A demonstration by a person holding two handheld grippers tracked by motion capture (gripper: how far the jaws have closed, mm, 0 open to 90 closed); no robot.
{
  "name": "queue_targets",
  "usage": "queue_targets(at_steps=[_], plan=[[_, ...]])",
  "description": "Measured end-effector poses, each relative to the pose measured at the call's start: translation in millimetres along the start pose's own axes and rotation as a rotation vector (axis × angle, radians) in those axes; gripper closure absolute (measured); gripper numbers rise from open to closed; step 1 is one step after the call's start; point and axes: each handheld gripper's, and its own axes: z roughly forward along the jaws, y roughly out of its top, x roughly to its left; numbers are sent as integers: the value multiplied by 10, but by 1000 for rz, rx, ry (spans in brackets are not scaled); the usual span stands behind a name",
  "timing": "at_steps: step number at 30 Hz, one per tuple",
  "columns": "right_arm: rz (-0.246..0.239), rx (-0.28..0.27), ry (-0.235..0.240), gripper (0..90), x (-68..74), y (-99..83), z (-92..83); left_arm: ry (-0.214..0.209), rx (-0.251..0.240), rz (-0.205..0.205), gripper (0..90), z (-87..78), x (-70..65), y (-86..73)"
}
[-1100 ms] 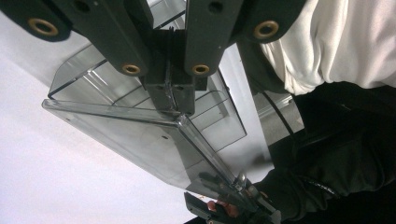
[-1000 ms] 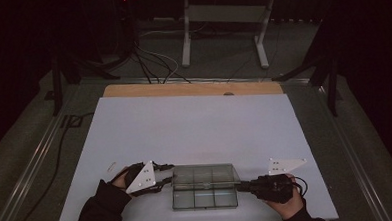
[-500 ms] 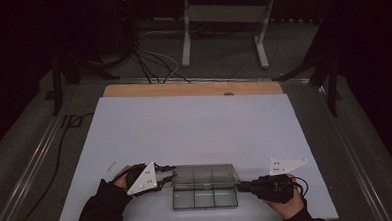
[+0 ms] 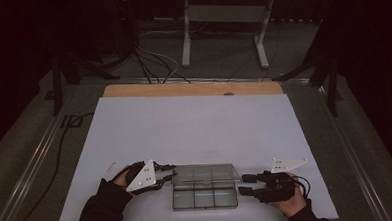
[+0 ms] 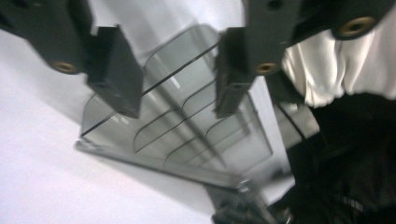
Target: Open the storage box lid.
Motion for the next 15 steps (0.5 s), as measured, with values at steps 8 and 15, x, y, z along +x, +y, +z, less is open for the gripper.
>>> queue_targets(at_steps=[8, 15], plan=[[-54, -12, -172, 395, -56, 2, 103, -1, -9, -27, 748, 3, 22, 1], [-63, -31, -221, 449, -66, 71, 163, -3, -17, -39, 757, 7, 41, 1]])
